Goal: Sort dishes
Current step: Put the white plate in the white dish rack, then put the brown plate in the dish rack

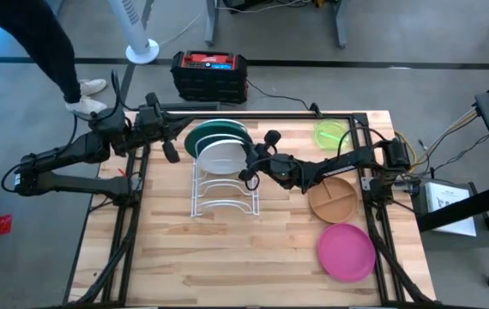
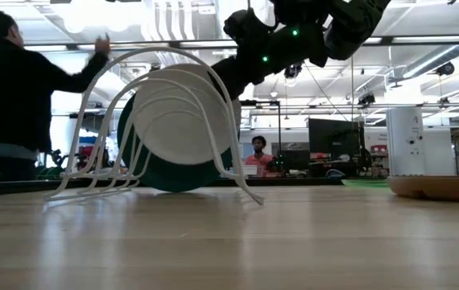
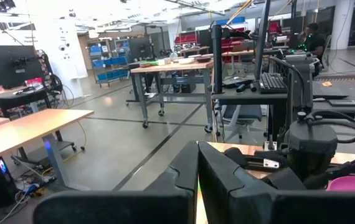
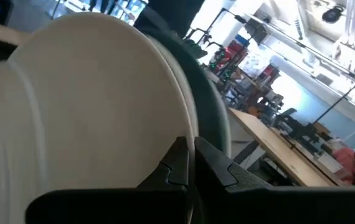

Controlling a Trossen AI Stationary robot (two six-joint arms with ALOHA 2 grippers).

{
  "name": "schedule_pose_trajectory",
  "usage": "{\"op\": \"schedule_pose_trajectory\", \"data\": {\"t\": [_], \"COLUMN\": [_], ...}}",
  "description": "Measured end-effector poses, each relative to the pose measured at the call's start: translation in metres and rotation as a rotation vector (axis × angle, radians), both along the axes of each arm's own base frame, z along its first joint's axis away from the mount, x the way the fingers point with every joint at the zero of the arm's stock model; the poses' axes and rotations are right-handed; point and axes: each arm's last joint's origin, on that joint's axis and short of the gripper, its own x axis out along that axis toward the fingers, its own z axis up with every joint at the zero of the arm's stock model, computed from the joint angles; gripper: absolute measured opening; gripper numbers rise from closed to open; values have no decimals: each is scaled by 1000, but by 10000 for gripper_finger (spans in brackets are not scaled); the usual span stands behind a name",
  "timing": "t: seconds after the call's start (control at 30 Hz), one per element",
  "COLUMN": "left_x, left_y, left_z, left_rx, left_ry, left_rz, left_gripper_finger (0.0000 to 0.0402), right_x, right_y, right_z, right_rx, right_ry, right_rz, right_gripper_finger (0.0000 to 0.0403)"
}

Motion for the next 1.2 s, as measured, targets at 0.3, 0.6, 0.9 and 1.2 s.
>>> {"op": "schedule_pose_trajectory", "data": {"t": [0.3, 0.6, 0.9, 1.2], "left_x": [1, 1, 1, 2], "left_y": [0, 0, 0, 0], "left_z": [-1, -1, -1, -2], "left_rx": [-2, -5, -5, -8], "left_ry": [5, 3, 3, 19], "left_rz": [0, 0, 0, 0], "left_gripper_finger": [0, 0, 0, 0], "right_x": [0, 0, 0, 5], "right_y": [1, 1, 1, 3], "right_z": [-3, -3, -1, 18], "right_rx": [1, 13, -20, -79], "right_ry": [32, 23, 40, 32], "right_rz": [34, 38, 41, 36], "right_gripper_finger": [37, 82, 125, 155]}}
